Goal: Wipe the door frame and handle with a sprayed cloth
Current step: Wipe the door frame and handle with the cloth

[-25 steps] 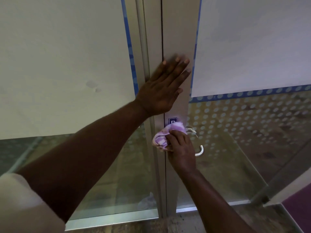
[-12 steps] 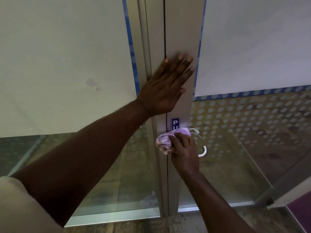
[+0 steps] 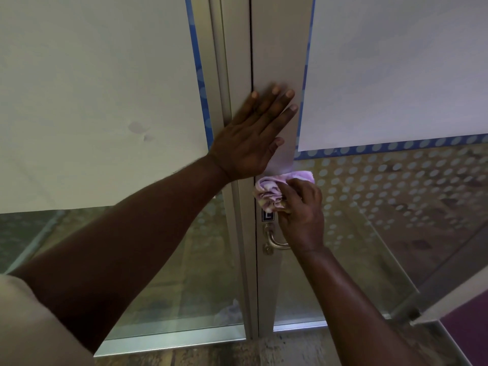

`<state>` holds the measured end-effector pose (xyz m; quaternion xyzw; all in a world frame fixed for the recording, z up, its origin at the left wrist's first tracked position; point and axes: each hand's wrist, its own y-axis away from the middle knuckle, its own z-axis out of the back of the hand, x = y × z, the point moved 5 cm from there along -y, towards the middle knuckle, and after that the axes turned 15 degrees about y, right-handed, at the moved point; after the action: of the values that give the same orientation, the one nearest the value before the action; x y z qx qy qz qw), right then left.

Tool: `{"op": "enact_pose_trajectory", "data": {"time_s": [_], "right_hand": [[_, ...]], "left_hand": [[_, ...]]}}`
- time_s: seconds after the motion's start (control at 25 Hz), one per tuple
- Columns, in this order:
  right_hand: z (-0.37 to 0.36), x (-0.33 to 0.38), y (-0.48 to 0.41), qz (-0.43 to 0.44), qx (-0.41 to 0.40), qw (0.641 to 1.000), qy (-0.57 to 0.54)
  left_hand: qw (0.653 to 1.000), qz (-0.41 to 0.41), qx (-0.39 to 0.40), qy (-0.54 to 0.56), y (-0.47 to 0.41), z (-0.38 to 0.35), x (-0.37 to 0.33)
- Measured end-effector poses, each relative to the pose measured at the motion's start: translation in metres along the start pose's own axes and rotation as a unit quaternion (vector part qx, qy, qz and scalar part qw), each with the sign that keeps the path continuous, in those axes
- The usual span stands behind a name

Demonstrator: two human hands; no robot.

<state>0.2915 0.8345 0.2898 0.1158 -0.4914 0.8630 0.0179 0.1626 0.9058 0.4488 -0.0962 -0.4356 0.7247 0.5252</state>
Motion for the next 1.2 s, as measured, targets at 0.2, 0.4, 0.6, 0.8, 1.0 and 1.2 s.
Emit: {"op": "enact_pose_trajectory", "data": {"time_s": [0.2,0.4,0.6,0.8,1.0,1.2], "right_hand": [[-0.018,0.006,0.042,-0.004,0.126,0.992,0.026],[-0.036,0.020,0.069,0.005,0.226,0.973,0.049],[-0.036,0.026,0.082,0.034,0.262,0.963,0.058],[-0.016,0.010,0.107,0.058,0.238,0.968,0.055],[0.002,-0.036,0.112,0.003,0.199,0.976,0.088],[0.003,-0.069,0.107,-0.098,0.191,0.976,0.040]], "left_hand": [[1.000,0.001,0.007,-0.003,0.000,-0.002,0.001],[1.000,0.003,0.012,-0.009,0.000,-0.004,0.002],[1.000,0.001,0.007,-0.007,0.000,-0.004,0.002],[1.000,0.004,0.002,0.000,0.000,-0.003,0.003],[1.000,0.003,0.013,-0.010,0.000,-0.003,0.002],[1.000,0.000,0.002,-0.015,0.001,-0.001,0.001]]}}
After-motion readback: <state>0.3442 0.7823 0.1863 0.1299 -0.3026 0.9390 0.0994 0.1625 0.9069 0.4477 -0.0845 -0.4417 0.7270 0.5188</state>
